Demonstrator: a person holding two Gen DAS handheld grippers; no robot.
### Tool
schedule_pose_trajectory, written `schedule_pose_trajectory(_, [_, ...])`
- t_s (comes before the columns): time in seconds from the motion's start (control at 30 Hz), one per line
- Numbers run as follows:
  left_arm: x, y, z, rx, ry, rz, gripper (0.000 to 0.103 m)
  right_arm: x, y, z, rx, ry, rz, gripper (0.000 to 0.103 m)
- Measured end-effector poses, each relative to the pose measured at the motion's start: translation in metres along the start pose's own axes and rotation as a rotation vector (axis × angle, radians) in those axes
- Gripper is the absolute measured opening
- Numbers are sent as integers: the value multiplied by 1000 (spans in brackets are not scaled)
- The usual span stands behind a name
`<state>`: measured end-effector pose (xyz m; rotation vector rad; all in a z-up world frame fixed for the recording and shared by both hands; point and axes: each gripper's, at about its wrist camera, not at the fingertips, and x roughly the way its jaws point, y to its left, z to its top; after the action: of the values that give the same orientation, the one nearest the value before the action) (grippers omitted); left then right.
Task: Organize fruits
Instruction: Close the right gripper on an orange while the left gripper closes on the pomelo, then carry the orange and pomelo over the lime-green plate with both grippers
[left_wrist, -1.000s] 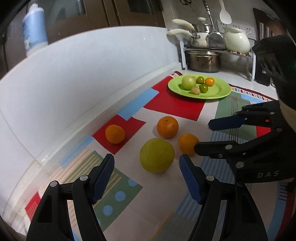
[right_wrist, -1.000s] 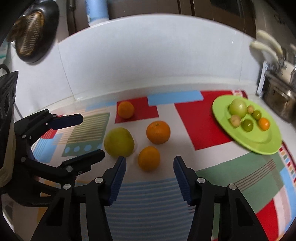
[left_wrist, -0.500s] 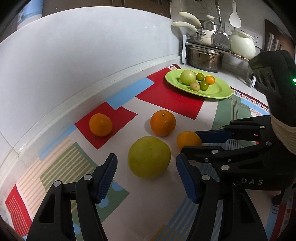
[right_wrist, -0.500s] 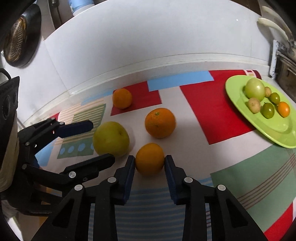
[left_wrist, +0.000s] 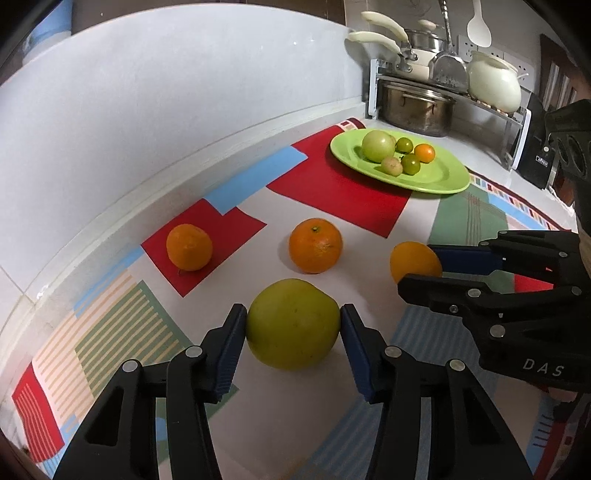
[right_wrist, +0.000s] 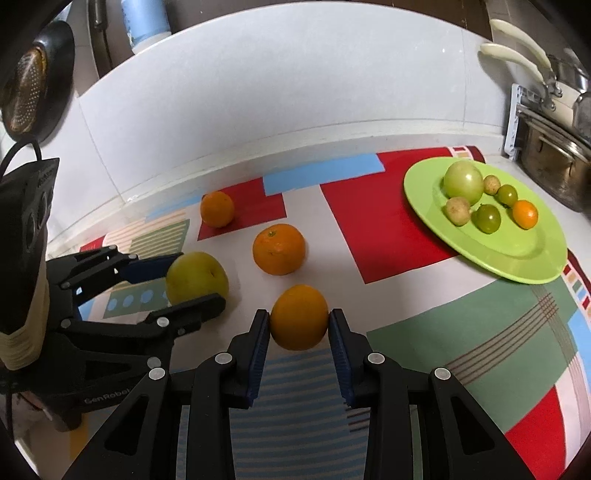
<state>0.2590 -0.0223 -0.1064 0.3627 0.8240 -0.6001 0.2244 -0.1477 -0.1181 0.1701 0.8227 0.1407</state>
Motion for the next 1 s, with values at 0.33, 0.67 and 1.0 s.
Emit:
schedule_pose_trajectory(0.33, [-46,-20,4,-65,-72,39,51,-43,-4,-5,2,-69,-9,34])
schedule_pose_trajectory(0.67, [-93,-54,7,-114,-139,65,51,-101,-18,-11,9,-159,-24,34])
schedule_pose_trajectory(1.0, [-112,-90,18,-136,-182,60,51,-144,-40,-20,9,-225,-43,34])
